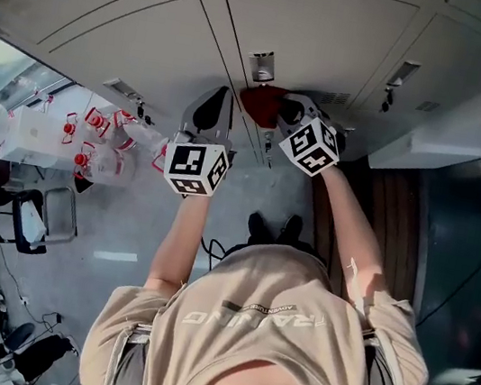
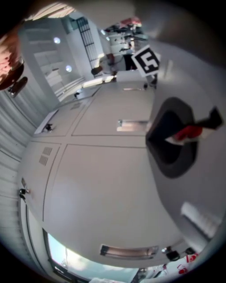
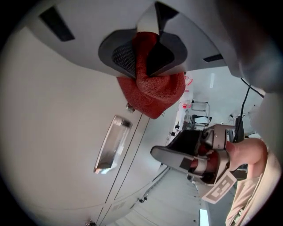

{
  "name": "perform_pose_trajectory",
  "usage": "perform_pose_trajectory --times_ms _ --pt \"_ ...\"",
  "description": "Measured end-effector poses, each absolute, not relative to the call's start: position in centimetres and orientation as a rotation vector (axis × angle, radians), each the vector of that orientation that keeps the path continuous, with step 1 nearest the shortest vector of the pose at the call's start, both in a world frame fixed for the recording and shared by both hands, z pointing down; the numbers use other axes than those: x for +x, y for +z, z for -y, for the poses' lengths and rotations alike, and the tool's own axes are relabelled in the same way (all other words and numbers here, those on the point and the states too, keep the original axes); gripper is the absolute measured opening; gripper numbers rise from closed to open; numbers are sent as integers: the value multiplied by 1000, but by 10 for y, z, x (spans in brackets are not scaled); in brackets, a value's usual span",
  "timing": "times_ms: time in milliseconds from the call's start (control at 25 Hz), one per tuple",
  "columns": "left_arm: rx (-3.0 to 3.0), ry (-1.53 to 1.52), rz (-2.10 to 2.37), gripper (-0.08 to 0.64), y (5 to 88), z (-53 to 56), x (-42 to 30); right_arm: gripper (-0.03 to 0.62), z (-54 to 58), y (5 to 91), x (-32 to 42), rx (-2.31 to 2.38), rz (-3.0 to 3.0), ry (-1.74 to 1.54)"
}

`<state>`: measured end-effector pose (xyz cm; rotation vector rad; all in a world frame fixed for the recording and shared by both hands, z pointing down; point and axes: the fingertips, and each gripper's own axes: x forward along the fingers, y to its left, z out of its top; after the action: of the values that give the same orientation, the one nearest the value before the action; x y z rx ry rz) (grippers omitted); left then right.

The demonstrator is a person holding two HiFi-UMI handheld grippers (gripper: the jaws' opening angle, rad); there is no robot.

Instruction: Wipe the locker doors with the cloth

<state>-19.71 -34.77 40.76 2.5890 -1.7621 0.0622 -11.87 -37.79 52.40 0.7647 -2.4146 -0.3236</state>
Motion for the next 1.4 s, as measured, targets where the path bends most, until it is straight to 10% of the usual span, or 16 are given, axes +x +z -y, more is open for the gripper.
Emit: perform_pose_trajectory --times_ms 320,1000,1400 --pt "2595 89 1723 5 420 342 -186 45 373 587 -105 702 2373 -182" --pt "3013 -177 1758 5 199 345 -118 46 347 214 -31 973 2464 -942" --pt "2978 -114 1744 5 221 360 -101 46 380 242 -31 943 2492 -849"
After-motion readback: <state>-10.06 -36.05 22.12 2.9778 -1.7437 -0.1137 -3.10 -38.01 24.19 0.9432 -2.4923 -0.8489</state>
